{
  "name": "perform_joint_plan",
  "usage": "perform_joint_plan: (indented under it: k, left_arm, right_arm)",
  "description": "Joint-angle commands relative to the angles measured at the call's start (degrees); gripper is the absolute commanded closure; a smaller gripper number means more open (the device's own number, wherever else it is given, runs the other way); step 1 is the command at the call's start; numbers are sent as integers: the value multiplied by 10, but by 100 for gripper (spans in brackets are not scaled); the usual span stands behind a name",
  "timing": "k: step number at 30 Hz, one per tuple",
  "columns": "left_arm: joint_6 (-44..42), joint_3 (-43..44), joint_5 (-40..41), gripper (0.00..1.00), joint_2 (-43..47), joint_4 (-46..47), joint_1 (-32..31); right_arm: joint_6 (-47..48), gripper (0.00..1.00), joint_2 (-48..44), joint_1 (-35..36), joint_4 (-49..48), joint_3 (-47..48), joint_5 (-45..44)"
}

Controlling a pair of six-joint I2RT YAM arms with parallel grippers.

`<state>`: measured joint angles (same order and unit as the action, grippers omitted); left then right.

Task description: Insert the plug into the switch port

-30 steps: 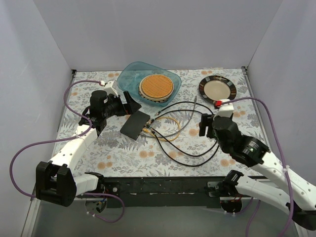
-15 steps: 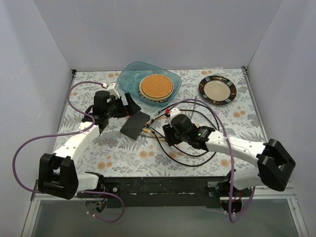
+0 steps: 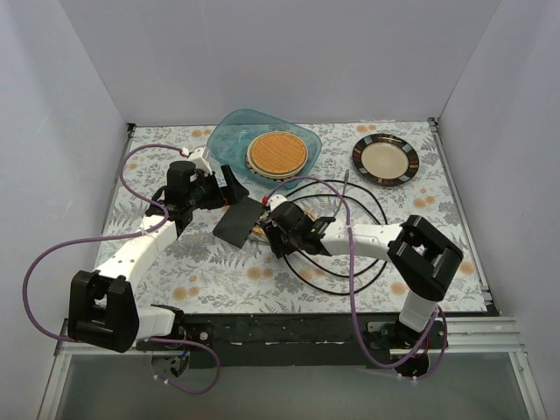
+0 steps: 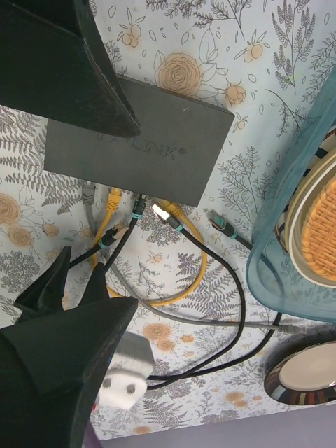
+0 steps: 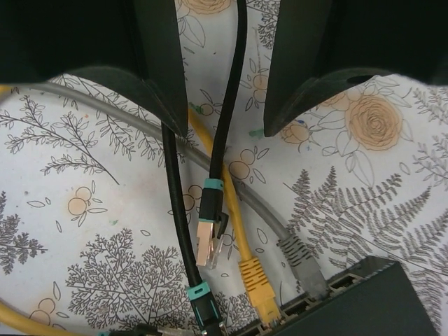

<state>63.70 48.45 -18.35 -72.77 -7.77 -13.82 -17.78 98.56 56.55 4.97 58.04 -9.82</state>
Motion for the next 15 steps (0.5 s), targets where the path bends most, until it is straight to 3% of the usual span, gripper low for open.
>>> perform_joint_plan:
  k: [1, 5, 6, 8, 15]
  left_arm:
    - [-7, 5, 10, 2, 15, -4, 3]
    - [-7, 6, 10, 2, 11, -2, 2]
    - [-8, 6, 9, 2, 9, -2, 2]
    - [-8, 8, 9, 2, 8, -1, 3]
    - [-12, 1, -31, 2, 13, 18, 3]
  right_arm:
    - [6, 50, 24, 1, -15, 33, -16]
    - [10, 69, 33, 0, -8, 34, -23]
    - [11, 81, 32, 1, -9, 33, -23]
    - [15, 94, 27, 1, -9, 29, -22]
    - [27, 98, -47, 1, -13, 7, -17]
